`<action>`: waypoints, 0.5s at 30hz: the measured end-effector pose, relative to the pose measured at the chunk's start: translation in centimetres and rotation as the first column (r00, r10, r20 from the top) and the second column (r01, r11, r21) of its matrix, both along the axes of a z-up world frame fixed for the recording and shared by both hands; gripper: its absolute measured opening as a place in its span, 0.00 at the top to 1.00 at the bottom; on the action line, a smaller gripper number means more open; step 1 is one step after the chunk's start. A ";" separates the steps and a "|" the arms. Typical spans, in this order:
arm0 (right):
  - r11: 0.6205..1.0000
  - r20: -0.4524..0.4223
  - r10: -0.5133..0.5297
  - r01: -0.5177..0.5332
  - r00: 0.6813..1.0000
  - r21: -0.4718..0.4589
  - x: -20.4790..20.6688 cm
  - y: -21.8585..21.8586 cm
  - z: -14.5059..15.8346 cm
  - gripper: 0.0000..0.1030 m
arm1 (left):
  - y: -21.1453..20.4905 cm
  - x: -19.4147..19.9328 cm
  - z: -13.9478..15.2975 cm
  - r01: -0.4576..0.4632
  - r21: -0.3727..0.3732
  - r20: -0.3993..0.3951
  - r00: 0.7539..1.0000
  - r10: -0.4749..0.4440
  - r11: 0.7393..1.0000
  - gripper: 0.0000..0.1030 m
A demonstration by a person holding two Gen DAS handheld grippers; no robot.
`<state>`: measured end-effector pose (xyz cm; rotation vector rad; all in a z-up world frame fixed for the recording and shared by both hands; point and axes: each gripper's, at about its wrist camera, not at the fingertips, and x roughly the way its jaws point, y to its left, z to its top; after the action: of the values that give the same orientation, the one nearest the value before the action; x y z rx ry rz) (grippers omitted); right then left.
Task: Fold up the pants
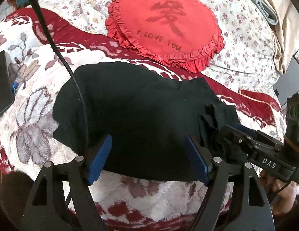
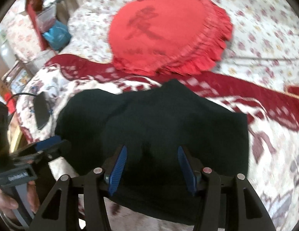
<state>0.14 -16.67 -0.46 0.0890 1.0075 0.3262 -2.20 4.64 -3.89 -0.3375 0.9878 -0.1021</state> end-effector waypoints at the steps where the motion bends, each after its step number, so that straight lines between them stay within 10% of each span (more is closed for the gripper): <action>1: 1.000 0.005 0.017 -0.017 1.000 0.002 0.2 0.6 0.1 0.45 | 0.2 -0.1 0.1 -0.003 -0.009 0.000 1.000 0.003 1.000 0.24; 15: 0.940 0.061 0.340 -0.339 0.938 -0.029 7.6 13.3 0.9 0.34 | 8.1 -4.4 -2.2 -0.273 -0.195 -0.049 0.962 0.269 0.942 0.21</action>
<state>7.73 -3.42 0.46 -0.1137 0.9592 0.6321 -6.59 12.69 -6.11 -0.6584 0.9456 0.0536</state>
